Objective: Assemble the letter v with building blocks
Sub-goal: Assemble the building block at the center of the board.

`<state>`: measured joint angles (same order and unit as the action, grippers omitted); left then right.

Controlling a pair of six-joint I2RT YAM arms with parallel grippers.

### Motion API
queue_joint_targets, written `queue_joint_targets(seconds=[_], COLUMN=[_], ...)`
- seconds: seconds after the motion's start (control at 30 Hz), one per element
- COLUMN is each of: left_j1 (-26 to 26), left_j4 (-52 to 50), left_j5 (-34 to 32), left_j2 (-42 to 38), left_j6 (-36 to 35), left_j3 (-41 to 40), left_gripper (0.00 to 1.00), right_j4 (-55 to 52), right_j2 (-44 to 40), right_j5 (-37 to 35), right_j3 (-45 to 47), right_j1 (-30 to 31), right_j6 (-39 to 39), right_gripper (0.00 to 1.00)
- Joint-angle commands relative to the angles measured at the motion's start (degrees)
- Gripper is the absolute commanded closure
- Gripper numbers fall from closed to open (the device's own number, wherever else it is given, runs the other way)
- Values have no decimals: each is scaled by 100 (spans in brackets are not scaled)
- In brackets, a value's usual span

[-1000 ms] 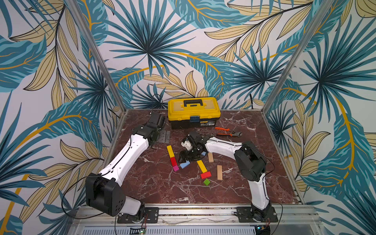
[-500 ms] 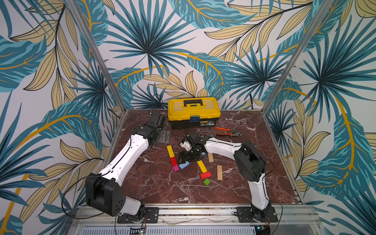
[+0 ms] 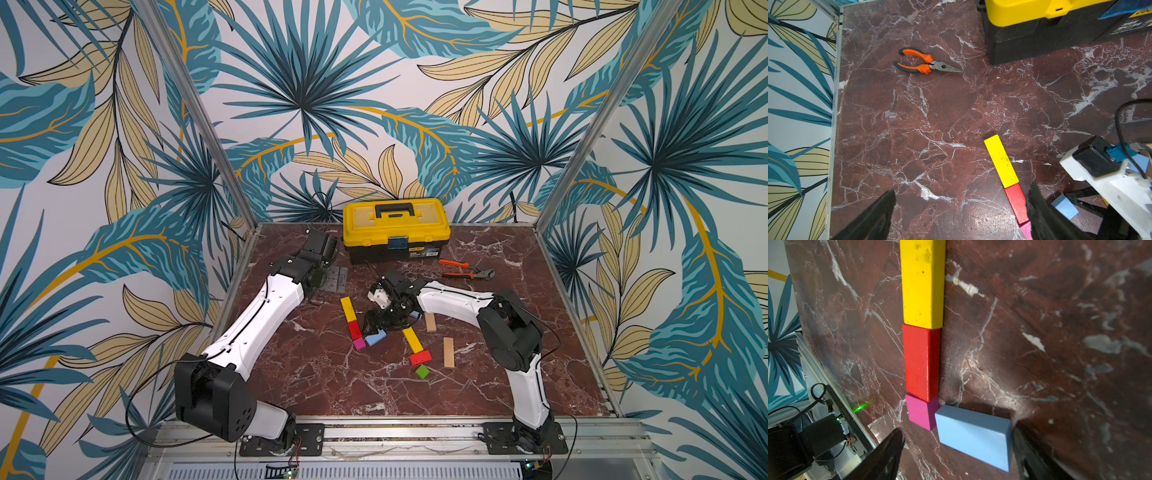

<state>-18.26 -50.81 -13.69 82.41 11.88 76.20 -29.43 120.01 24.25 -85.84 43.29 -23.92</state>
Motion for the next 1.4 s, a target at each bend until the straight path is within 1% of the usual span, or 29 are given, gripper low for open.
queue_joint_targets(seconds=[0.0,0.23,0.33,0.43,0.47,0.5,0.7,1.37], left_j1=[51,59,54,57,60,58,58,56], left_j4=[76,88,82,81,83,79,80,80], left_j5=[7,7,7,16,16,13,16,-2], left_j2=[18,12,16,11,11,11,5,8], left_j6=[-45,-45,-45,-39,-37,-37,-37,-45], left_j3=[-70,-68,-64,-66,-68,-70,-68,-75], left_gripper=[1,1,1,1,1,1,1,1], right_j4=[-303,-414,-463,-396,-369,-328,-187,-54], right_j2=[-278,-860,-918,-885,-866,-835,-650,-51], right_j5=[-396,-484,-438,-307,-269,-242,-127,141], right_j3=[189,716,823,867,854,842,694,184], right_j1=[31,73,168,242,423,472,621,716], right_j6=[113,154,160,134,104,82,-64,-173], right_gripper=[16,16,16,16,16,16,16,15])
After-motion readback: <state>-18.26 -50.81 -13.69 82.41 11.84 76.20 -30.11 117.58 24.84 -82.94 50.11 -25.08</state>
